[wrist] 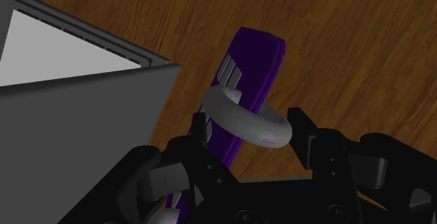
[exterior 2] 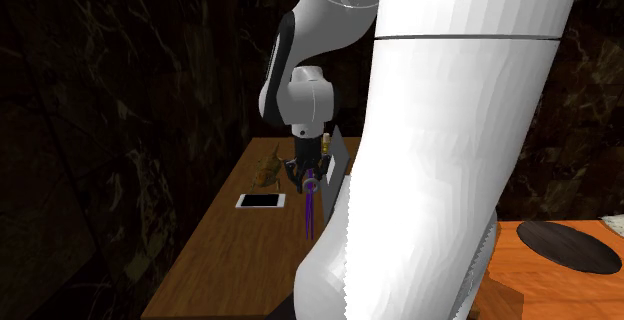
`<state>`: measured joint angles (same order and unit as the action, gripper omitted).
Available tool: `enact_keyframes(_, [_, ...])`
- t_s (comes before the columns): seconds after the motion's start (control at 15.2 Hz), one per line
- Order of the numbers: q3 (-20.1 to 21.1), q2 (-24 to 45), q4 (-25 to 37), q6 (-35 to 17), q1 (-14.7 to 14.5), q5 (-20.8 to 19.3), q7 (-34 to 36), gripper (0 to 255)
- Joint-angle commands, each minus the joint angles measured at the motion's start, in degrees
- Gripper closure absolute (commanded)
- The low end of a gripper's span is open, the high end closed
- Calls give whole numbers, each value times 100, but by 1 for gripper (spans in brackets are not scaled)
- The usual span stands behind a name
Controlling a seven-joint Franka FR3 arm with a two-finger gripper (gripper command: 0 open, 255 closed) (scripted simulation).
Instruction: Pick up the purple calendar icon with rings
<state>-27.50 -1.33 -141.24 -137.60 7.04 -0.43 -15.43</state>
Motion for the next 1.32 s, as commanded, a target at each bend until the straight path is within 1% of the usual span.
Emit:
enact_keyframes(0.0, [-1, 7, -3, -4, 0, 2, -2, 255])
enact_keyframes(0.4, [1, -1, -19, -14, 0, -4, 5, 255])
enact_keyframes(0.79, [24, -399, 123, 486, 18, -246, 189, 255])
enact_keyframes(1.25, [82, -792, 349, 1073, 43, -432, 339, 255])
